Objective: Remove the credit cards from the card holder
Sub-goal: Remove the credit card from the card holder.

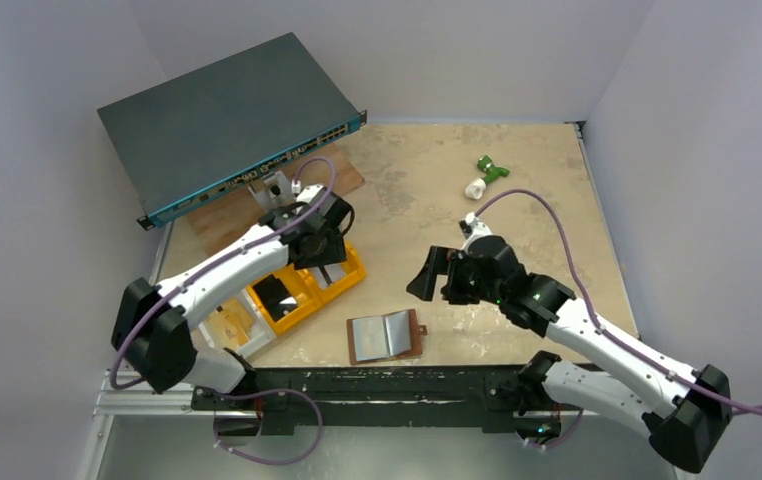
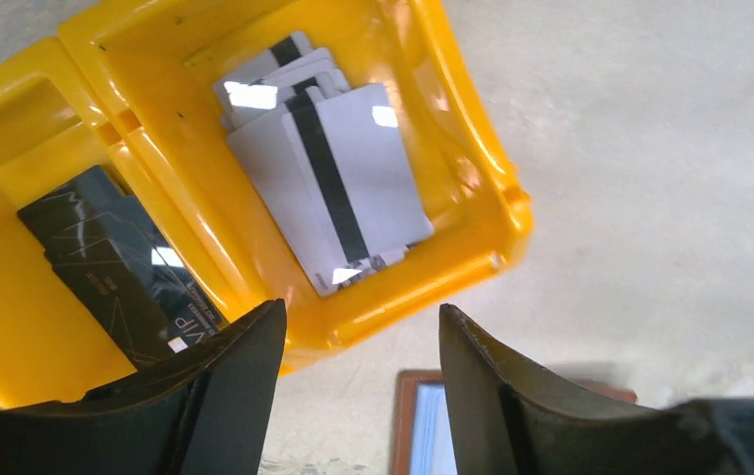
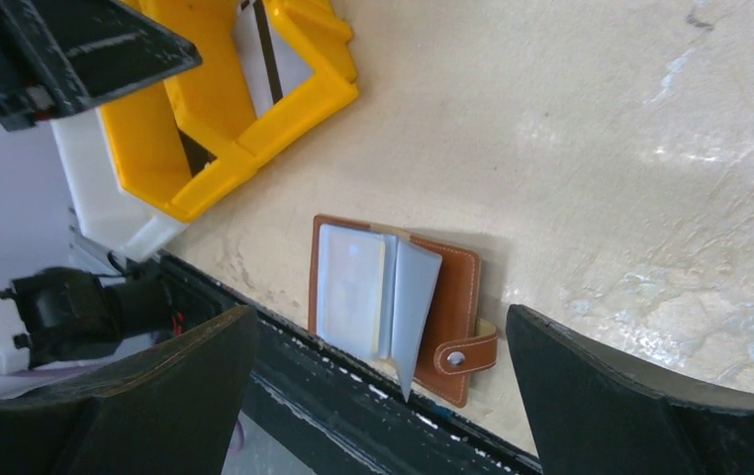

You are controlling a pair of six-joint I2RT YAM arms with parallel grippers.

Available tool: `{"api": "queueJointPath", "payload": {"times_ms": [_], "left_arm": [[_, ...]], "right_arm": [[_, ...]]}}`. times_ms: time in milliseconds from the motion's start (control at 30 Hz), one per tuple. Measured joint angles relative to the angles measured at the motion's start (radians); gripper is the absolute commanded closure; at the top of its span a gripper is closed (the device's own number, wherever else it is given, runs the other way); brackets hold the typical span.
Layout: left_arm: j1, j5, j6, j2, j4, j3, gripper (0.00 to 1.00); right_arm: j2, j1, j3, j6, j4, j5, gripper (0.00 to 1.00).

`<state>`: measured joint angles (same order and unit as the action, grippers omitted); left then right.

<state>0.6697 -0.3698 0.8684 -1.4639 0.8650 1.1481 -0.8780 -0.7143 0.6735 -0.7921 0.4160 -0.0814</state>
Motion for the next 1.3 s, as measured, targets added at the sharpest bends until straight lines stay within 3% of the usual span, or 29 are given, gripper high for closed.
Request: {"api": "queueJointPath", "payload": {"times_ms": [133,300,500,767,1167,1300], "left_arm": [[0.0,0.093,-0.049,0.13,-0.027,-0.055,0.41],[0.0,0.225,-0.089,0.315,-0.05,-0.168,0.41],[0.0,0.389,-0.102,0.516,-0.051,-0.341,0.41],[0.0,0.496,-0.059,0.597,-0.095,-0.472,0.41],[0.0,0.516,-0.012,0.599,-0.124,-0.505,0.41],[0.0,0.525,-0.011,0.572,-0.14,-0.507,0.41]], "right_arm": [[-0.072,-0.163,0.049,-0.018,0.015,0.107,0.09],[-0.196,-0.335,0.111,-0.065,0.023,0.228,0.23],[-0.37,-0.458,0.154,-0.115,0.019,0.301,0.25],[-0.579,-0.506,0.2,-0.127,0.009,0.335,0.35],[-0.764,-0.525,0.261,-0.127,-0.044,0.341,0.39],[-0.793,-0.527,0.281,-0.133,-0.043,0.353,0.51]]}}
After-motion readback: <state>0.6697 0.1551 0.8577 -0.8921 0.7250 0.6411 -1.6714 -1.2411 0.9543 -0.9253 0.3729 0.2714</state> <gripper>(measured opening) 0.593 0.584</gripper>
